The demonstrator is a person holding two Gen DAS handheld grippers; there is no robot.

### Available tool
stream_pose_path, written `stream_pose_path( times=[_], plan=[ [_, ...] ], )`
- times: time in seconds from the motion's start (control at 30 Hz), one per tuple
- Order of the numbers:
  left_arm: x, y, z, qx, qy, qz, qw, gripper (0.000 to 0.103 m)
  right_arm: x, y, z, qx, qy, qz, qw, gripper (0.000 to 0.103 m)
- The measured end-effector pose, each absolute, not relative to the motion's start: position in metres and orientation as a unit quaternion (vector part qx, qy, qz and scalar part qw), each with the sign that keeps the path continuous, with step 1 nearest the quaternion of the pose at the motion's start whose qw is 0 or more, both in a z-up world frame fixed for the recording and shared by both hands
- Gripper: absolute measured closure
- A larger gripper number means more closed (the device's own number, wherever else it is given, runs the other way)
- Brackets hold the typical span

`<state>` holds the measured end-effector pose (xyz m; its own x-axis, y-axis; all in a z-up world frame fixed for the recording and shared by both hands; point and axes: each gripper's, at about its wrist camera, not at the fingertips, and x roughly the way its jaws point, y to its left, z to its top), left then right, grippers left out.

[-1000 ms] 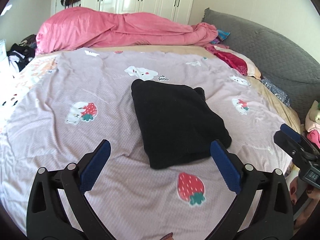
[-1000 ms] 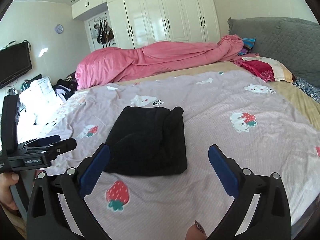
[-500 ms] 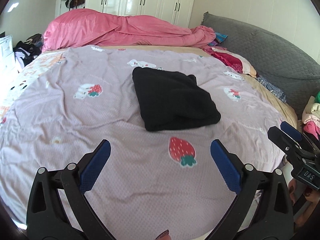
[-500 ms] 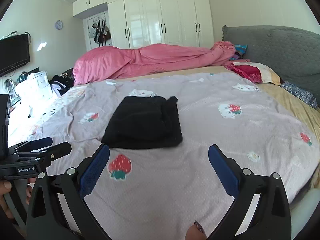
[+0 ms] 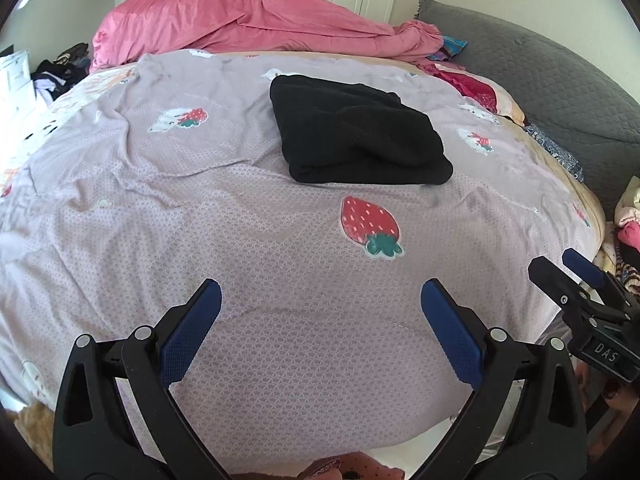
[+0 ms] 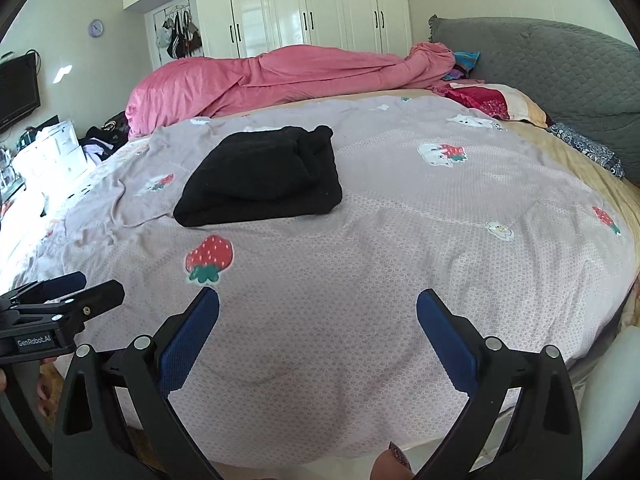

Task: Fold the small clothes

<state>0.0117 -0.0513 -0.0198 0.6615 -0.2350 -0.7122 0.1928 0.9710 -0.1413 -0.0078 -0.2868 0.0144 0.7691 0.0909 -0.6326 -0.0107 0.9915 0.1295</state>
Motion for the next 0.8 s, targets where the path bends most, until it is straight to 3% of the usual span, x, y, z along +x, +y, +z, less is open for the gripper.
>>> stream_pose_path(
  times=[0.8],
  plan=[
    [0.0131,-0.0494,-0.0179,-0.023,0.399,-0.096,0.912,0.009,-0.0088,-0.2932,0.014,0.065,0.342,0.028,0.937,0.004]
  ],
)
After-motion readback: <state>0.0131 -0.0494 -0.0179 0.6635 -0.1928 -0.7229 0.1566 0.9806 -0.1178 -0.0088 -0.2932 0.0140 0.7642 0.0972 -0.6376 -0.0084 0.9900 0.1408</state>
